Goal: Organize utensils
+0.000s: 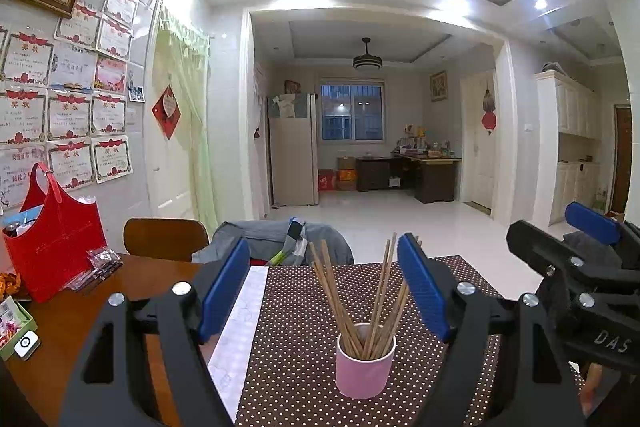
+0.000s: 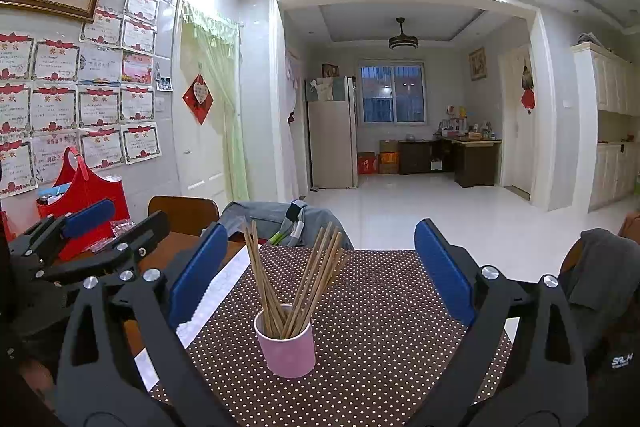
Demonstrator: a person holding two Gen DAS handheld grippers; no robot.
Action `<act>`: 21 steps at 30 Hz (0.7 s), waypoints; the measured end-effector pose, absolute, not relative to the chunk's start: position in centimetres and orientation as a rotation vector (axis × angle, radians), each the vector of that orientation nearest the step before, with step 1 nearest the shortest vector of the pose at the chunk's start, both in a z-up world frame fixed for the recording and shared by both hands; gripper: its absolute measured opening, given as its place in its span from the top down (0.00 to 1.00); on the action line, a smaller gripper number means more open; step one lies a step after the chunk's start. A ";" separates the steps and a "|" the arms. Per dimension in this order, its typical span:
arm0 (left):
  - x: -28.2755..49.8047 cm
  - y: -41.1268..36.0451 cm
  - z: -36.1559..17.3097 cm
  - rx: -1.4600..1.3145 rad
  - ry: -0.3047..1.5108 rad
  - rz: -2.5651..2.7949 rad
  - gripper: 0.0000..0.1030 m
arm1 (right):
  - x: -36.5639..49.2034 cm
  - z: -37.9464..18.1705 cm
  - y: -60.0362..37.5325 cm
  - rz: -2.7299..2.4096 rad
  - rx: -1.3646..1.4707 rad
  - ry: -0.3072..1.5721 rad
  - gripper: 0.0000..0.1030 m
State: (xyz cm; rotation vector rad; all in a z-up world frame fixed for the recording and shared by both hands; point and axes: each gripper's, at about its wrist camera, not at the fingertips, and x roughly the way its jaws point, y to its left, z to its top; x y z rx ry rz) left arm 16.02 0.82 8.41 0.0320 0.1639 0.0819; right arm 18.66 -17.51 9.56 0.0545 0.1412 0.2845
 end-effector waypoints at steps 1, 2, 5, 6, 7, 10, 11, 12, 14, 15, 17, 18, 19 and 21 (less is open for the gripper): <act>16.0 0.8 8.4 0.032 0.162 0.082 0.27 | 18.6 9.6 -17.4 0.284 0.052 0.140 0.10; 15.9 0.7 8.4 0.033 0.160 0.083 0.27 | 18.5 9.4 -17.5 0.284 0.050 0.139 0.10; 15.6 0.8 8.5 0.031 0.150 0.086 0.27 | 18.5 9.4 -17.4 0.289 0.046 0.141 0.10; 15.6 0.8 8.5 0.029 0.148 0.086 0.27 | 18.4 9.3 -17.3 0.289 0.044 0.141 0.10; 15.6 0.8 8.5 0.028 0.149 0.085 0.27 | 18.5 9.4 -17.3 0.291 0.043 0.140 0.10; 15.5 0.8 8.5 0.032 0.145 0.090 0.27 | 18.4 9.5 -17.1 0.293 0.041 0.139 0.10; 15.5 0.8 8.5 0.034 0.145 0.091 0.27 | 18.4 9.5 -17.1 0.294 0.042 0.139 0.10; 15.5 0.8 8.5 0.035 0.145 0.089 0.27 | 18.4 9.5 -17.1 0.295 0.043 0.140 0.10; 15.5 0.7 8.4 0.037 0.144 0.089 0.27 | 18.4 9.5 -17.1 0.297 0.046 0.141 0.10; 15.5 0.7 8.4 0.037 0.143 0.090 0.27 | 18.4 9.5 -17.2 0.297 0.046 0.141 0.10; 15.3 0.7 8.4 0.040 0.136 0.095 0.27 | 18.5 9.5 -17.2 0.297 0.047 0.141 0.10; 15.3 0.6 8.4 0.042 0.132 0.097 0.27 | 18.5 9.5 -17.2 0.299 0.048 0.142 0.10; 15.3 0.6 8.4 0.043 0.131 0.097 0.27 | 18.5 9.5 -17.2 0.301 0.048 0.142 0.10; 15.3 0.5 8.4 0.044 0.133 0.097 0.27 | 18.4 9.6 -17.1 0.300 0.047 0.143 0.10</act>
